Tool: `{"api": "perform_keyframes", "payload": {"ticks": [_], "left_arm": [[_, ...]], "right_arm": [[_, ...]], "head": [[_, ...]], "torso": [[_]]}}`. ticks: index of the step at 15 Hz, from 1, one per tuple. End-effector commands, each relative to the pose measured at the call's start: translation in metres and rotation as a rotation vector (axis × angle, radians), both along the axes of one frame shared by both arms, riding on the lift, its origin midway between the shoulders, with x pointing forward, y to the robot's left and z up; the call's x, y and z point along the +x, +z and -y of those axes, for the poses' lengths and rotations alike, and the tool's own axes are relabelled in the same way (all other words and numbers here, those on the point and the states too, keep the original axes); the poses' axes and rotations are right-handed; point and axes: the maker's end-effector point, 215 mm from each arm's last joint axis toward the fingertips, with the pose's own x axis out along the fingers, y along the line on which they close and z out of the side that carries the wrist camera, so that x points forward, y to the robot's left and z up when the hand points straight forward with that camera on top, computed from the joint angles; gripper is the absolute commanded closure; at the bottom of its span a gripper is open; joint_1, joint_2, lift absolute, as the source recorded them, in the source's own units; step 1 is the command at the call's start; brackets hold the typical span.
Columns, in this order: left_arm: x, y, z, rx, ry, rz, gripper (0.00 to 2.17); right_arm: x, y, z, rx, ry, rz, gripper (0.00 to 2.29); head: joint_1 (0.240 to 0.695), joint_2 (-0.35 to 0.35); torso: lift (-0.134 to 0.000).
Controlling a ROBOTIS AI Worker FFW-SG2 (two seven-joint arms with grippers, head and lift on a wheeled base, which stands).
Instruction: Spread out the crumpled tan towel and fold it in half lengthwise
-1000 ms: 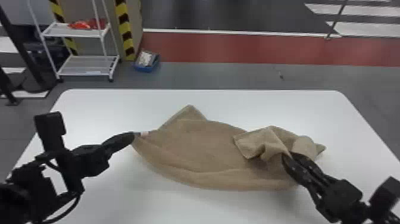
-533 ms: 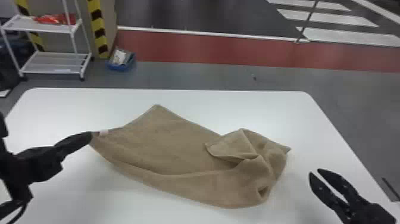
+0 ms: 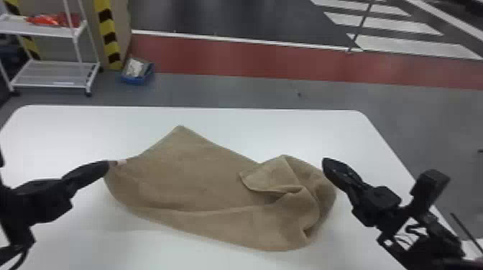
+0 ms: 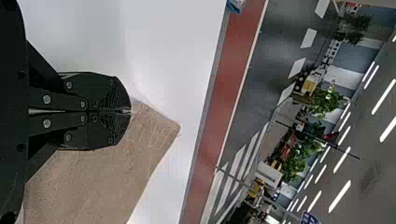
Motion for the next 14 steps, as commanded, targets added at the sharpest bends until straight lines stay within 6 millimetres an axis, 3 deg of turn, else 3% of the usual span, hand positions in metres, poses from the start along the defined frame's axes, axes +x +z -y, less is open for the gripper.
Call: {"api": "perform_keyframes", "payload": {"ticks": [1,3,4,5,7,14], "left_arm": [[-0.001,-0.006,0.003,0.001,-0.004,-0.009,1.9],[-0.002,-0.011,0.004,-0.002,-0.007,-0.018,1.9],[-0.003,-0.012,0.004,-0.002,-0.008,-0.02,1.9],[-0.004,-0.014,0.004,-0.005,-0.013,-0.023,1.9],[-0.005,-0.019,0.004,-0.012,-0.015,-0.033,1.9],[-0.003,-0.02,0.004,-0.019,-0.018,-0.031,1.9]], "right_arm": [[0.033,-0.004,-0.086,-0.029,0.116,-0.025,1.1],[0.046,-0.015,-0.14,-0.078,0.176,-0.038,0.8],[0.051,-0.027,-0.159,-0.108,0.196,-0.055,0.8],[0.054,-0.043,-0.167,-0.128,0.202,-0.08,0.8],[0.053,-0.066,-0.185,-0.166,0.234,-0.117,0.8],[0.048,-0.077,-0.171,-0.267,0.205,-0.115,0.8]], "head": [[0.695,-0.116],[0.695,-0.051],[0.695,-0.024],[0.695,0.028],[0.695,0.062],[0.695,0.091]], "torso": [[-0.125],[-0.125],[-0.125],[-0.125],[-0.125],[-0.125]]}}
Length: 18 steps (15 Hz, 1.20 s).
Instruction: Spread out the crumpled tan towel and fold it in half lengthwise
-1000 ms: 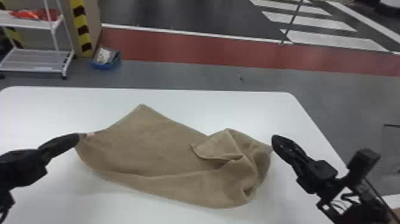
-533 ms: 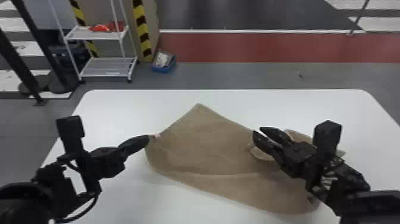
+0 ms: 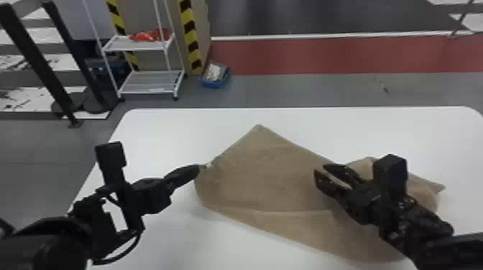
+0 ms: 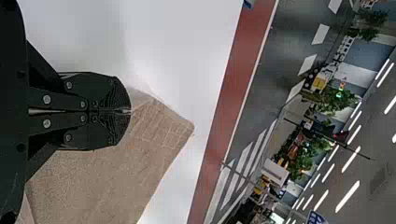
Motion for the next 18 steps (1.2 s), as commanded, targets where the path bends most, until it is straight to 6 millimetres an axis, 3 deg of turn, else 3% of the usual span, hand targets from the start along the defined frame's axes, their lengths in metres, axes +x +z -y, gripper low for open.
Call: {"api": "perform_keyframes", "payload": {"ticks": [1,4,5,6,14,15,18], "left_arm": [[0.0,-0.001,-0.001,0.001,0.001,-0.002,1.9],[-0.001,-0.004,-0.001,0.001,-0.001,-0.007,1.9],[-0.001,-0.004,0.0,0.0,-0.004,-0.007,1.9],[-0.002,-0.005,0.001,-0.001,-0.003,-0.009,1.9],[-0.004,-0.005,0.007,-0.004,-0.021,-0.002,1.9],[-0.003,-0.004,0.007,-0.004,-0.021,0.0,1.9],[-0.004,-0.005,0.007,-0.019,-0.033,0.005,1.9]], "right_arm": [[-0.003,-0.004,0.013,-0.016,-0.017,0.0,0.8],[-0.004,-0.013,0.028,-0.049,-0.03,-0.002,0.79],[-0.003,-0.014,0.028,-0.053,-0.028,0.004,0.59],[-0.003,-0.014,0.029,-0.055,-0.028,0.004,0.56],[-0.004,-0.032,0.021,-0.092,-0.002,-0.043,0.57],[-0.004,-0.033,0.021,-0.093,-0.002,-0.05,0.69],[-0.004,-0.038,0.024,-0.096,-0.009,-0.074,0.77]], "head": [[0.695,0.087],[0.695,0.072],[0.695,0.066],[0.695,0.059],[0.695,0.053],[0.695,0.053],[0.695,0.055]], "torso": [[-0.125],[-0.125],[-0.125],[-0.125],[-0.125],[-0.125],[-0.125]]}}
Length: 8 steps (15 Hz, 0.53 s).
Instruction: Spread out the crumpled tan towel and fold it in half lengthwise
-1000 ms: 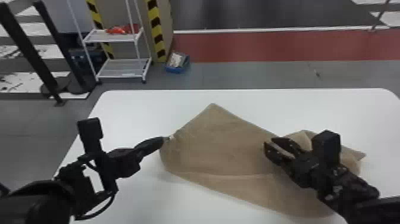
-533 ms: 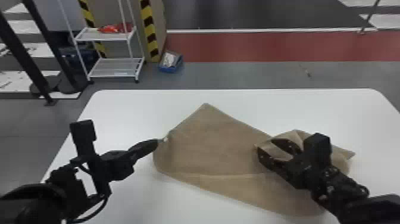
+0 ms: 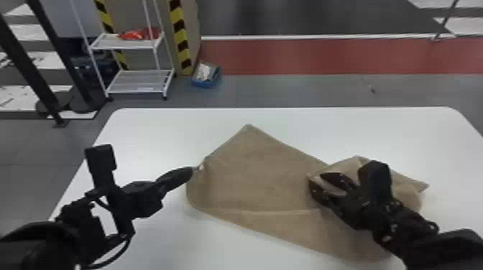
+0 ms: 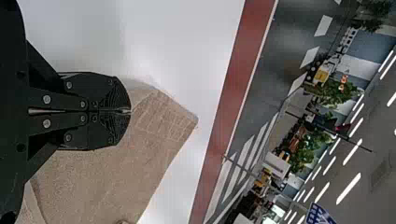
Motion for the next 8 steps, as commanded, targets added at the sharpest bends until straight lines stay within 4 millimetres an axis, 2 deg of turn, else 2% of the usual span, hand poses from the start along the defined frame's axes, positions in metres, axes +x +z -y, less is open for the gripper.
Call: {"api": "perform_keyframes", "payload": {"ticks": [1,3,5,7,8], "left_arm": [[0.001,0.0,-0.003,-0.004,0.003,0.001,1.9],[0.001,-0.001,-0.003,-0.002,0.004,0.001,1.9],[0.001,0.001,-0.001,-0.004,0.002,0.004,1.9],[0.002,0.002,-0.004,-0.001,0.005,0.006,1.9],[0.002,0.002,-0.004,0.0,0.008,0.007,1.9]], "right_arm": [[0.002,-0.001,0.002,-0.005,-0.008,-0.012,0.8],[0.006,-0.002,0.003,-0.009,-0.01,-0.013,0.8],[0.007,-0.002,0.0,-0.005,-0.005,-0.016,1.09],[0.006,0.003,-0.001,0.002,-0.003,0.0,1.09],[0.008,0.006,0.005,0.0,-0.015,0.004,1.08]], "head": [[0.695,0.053],[0.695,0.051],[0.695,0.051],[0.695,0.053],[0.695,0.055]], "torso": [[-0.125],[-0.125],[-0.125],[-0.125],[-0.125]]}}
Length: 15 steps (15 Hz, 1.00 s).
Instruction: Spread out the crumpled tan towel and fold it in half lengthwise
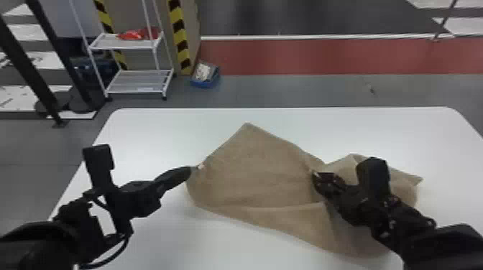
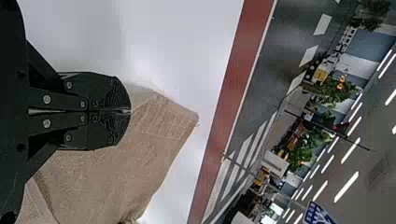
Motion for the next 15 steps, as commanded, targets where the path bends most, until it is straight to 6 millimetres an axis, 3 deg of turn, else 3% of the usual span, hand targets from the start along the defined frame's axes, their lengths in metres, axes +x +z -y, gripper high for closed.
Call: {"api": "perform_keyframes", "payload": {"ticks": [1,6,10,13,15], "left_arm": [[0.001,0.002,-0.003,0.003,0.007,0.005,1.9],[0.002,0.005,-0.015,0.019,0.034,0.009,1.9],[0.002,0.004,-0.014,0.025,0.039,0.0,1.9],[0.001,0.009,-0.012,0.029,0.032,0.003,1.9],[-0.002,0.009,-0.009,0.025,0.027,0.003,1.9]], "right_arm": [[0.004,0.008,0.015,-0.003,-0.025,0.018,1.08],[0.008,0.016,0.101,-0.002,-0.193,0.041,1.07],[0.003,0.021,0.153,-0.009,-0.273,0.048,0.97],[0.001,0.023,0.166,-0.002,-0.292,0.054,0.97],[-0.001,0.021,0.163,-0.001,-0.282,0.049,0.97]], "head": [[0.695,0.056],[0.695,0.01],[0.695,-0.064],[0.695,-0.093],[0.695,-0.111]], "torso": [[-0.125],[-0.125],[-0.125],[-0.125],[-0.125]]}}
